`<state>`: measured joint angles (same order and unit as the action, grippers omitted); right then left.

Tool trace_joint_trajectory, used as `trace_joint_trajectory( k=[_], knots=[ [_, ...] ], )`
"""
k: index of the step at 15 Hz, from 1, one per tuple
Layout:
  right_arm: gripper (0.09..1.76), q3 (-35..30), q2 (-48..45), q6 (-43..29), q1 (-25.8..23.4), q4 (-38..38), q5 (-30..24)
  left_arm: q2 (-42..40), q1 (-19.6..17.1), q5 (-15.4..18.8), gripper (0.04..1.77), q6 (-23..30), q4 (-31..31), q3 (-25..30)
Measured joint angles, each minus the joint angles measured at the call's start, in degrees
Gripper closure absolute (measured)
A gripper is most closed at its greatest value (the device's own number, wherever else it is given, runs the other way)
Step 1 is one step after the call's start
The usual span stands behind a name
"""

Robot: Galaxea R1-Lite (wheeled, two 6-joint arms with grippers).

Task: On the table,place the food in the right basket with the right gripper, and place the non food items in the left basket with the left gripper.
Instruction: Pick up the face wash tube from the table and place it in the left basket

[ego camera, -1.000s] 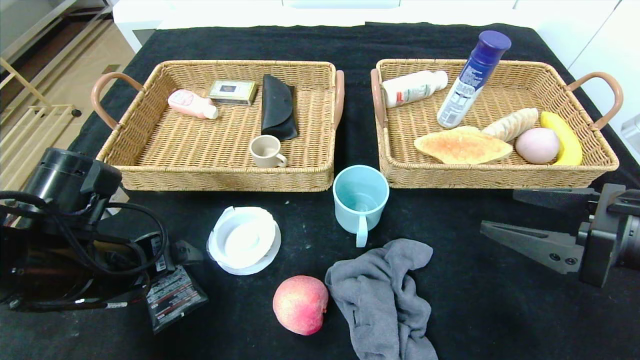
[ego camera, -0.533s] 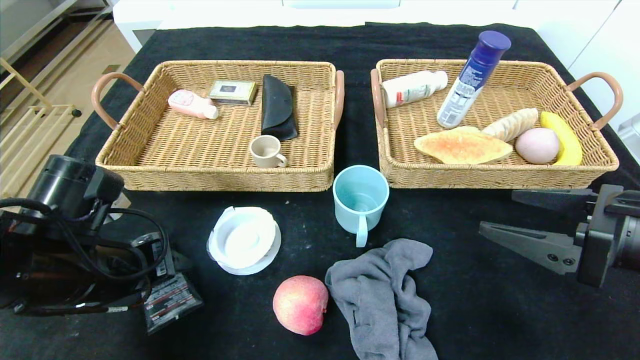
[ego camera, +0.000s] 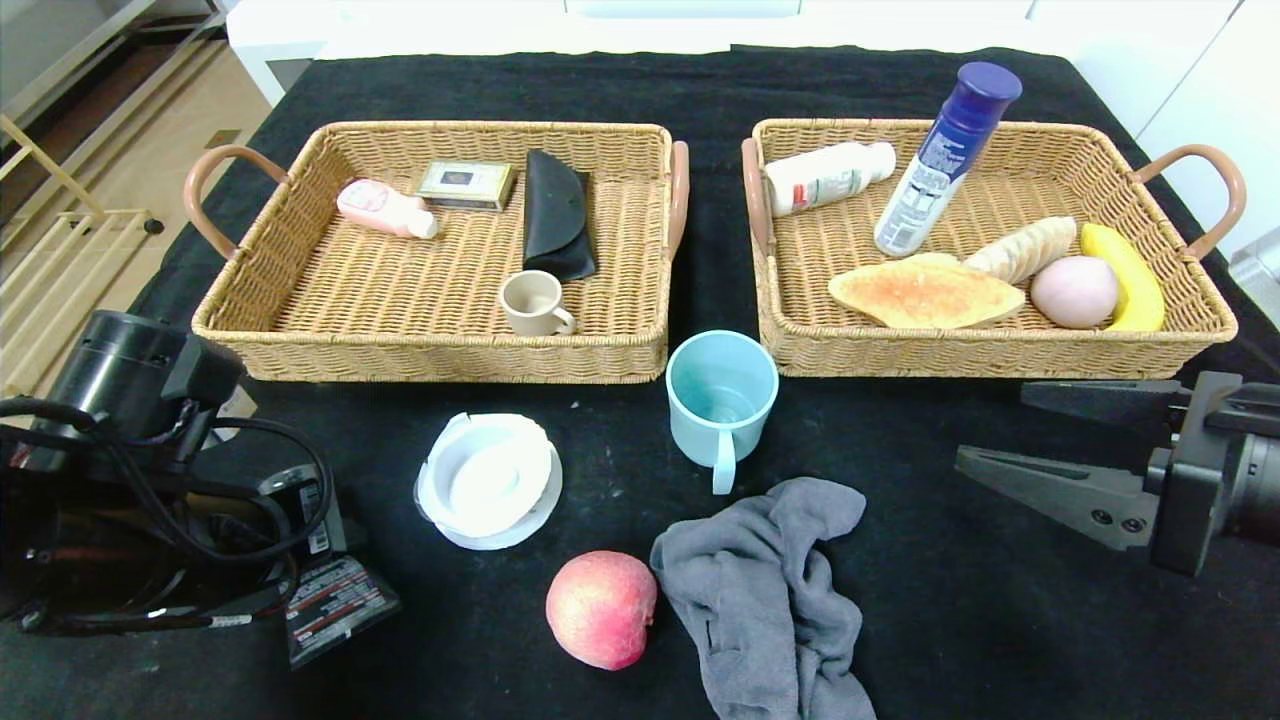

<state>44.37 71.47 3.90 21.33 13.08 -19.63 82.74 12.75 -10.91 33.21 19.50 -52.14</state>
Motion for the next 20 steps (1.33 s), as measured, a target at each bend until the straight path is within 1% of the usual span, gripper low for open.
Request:
trace_joint_trajectory(
  k=[9, 11, 16, 20],
  knots=[
    [0.14, -0.24, 0.38, 0.17, 0.09, 0.01, -0.05, -0.16, 0.01, -0.06, 1.09, -0.27, 0.26, -0.04],
    [0.14, -0.24, 0.44, 0.26, 0.11, 0.01, -0.02, -0.73, 0.26, -0.13, 1.12, -1.10, 0.63, 0.10],
    [0.14, -0.33, 0.55, 0.30, 0.13, 0.01, -0.02, -6.80, 0.48, 0.63, 1.16, -3.44, 0.89, -0.65],
    [0.14, -0.44, 0.52, 0.26, 0.33, 0.01, -0.02, -11.13, 0.48, 0.69, 1.17, -4.50, 0.01, -4.74]
  ],
)
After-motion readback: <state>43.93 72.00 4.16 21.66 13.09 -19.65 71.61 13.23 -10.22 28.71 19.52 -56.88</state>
